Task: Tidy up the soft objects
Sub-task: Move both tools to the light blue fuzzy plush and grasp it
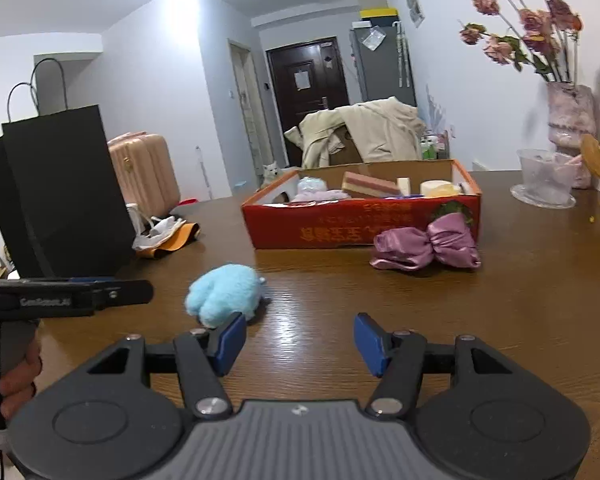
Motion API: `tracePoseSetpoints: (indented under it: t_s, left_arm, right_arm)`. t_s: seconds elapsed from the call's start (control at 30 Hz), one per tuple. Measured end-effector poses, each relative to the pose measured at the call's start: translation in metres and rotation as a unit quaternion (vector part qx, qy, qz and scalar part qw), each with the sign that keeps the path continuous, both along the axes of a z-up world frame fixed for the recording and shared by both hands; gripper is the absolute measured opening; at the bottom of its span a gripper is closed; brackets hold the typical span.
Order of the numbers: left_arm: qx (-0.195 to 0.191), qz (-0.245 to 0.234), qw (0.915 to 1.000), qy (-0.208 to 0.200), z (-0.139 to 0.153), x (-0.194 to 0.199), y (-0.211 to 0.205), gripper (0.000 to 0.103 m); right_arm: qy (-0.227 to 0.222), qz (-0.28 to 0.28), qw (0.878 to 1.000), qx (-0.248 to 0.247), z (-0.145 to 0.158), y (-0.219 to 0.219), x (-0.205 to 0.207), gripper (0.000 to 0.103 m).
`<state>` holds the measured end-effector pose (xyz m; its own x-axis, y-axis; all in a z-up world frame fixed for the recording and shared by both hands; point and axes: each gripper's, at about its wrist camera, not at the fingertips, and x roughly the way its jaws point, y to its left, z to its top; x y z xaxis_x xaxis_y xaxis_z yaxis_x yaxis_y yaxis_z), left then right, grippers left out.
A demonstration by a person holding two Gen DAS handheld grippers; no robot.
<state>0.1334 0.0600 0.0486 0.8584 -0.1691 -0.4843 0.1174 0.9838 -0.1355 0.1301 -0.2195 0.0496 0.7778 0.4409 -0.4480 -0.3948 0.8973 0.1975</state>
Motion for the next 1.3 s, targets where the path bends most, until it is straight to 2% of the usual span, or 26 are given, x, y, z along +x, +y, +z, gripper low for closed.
tracePoseSetpoints:
  t_s: [0.23,0.33,0.43,0.6,0.67,0.7,0.77,0.83,0.93,1.07,1.13,1.23,1.3]
  left_arm:
    - [-0.029,0.011,0.9989,0.035,-0.018,0.022,0.011,0.074]
    - [-0.042,0.008,0.9977,0.052,-0.027,0.039,0.013,0.065]
    - [-0.061,0.001,0.9957,0.07,-0.034,0.063,0.018,0.062]
    - [-0.111,-0.013,0.9897,0.09,-0.043,0.089,0.033,0.057]
    - [-0.138,-0.021,0.9857,0.094,-0.049,0.093,0.039,0.042]
    - [-0.149,-0.024,0.9837,0.097,-0.052,0.095,0.041,0.037]
    - [-0.165,-0.028,0.9808,0.1,-0.057,0.097,0.044,0.033]
    - [-0.163,-0.024,0.9814,0.099,-0.058,0.097,0.043,0.03]
    - [-0.174,-0.021,0.9791,0.104,-0.061,0.099,0.045,0.027]
    - [-0.176,-0.021,0.9789,0.102,-0.061,0.098,0.045,0.027]
    - [-0.176,-0.023,0.979,0.101,-0.059,0.096,0.044,0.026]
    - [-0.171,-0.034,0.9818,0.076,-0.046,0.079,0.033,0.026]
    - [-0.179,-0.038,0.9808,0.068,-0.038,0.07,0.025,0.026]
  right_arm:
    - [0.021,0.013,1.0,-0.007,-0.008,0.02,0.02,0.059]
    - [0.023,0.024,0.999,0.004,-0.004,0.028,0.046,0.059]
    - [0.036,0.039,0.999,0.015,-0.006,0.043,0.079,0.059]
    - [0.098,0.061,0.992,0.055,-0.018,0.069,0.134,0.059]
    - [0.124,0.065,0.988,0.067,-0.025,0.081,0.148,0.057]
    - [0.126,0.07,0.987,0.07,-0.028,0.085,0.15,0.055]
    - [0.138,0.076,0.985,0.07,-0.035,0.092,0.154,0.043]
    - [0.144,0.074,0.984,0.069,-0.041,0.096,0.155,0.041]
    - [0.164,0.073,0.979,0.094,-0.048,0.093,0.159,0.039]
    - [0.166,0.064,0.979,0.103,-0.048,0.092,0.156,0.037]
    - [0.161,0.058,0.98,0.099,-0.045,0.091,0.149,0.036]
    - [0.143,0.052,0.982,0.109,-0.033,0.08,0.134,0.036]
    - [0.128,0.049,0.984,0.112,-0.022,0.069,0.12,0.036]
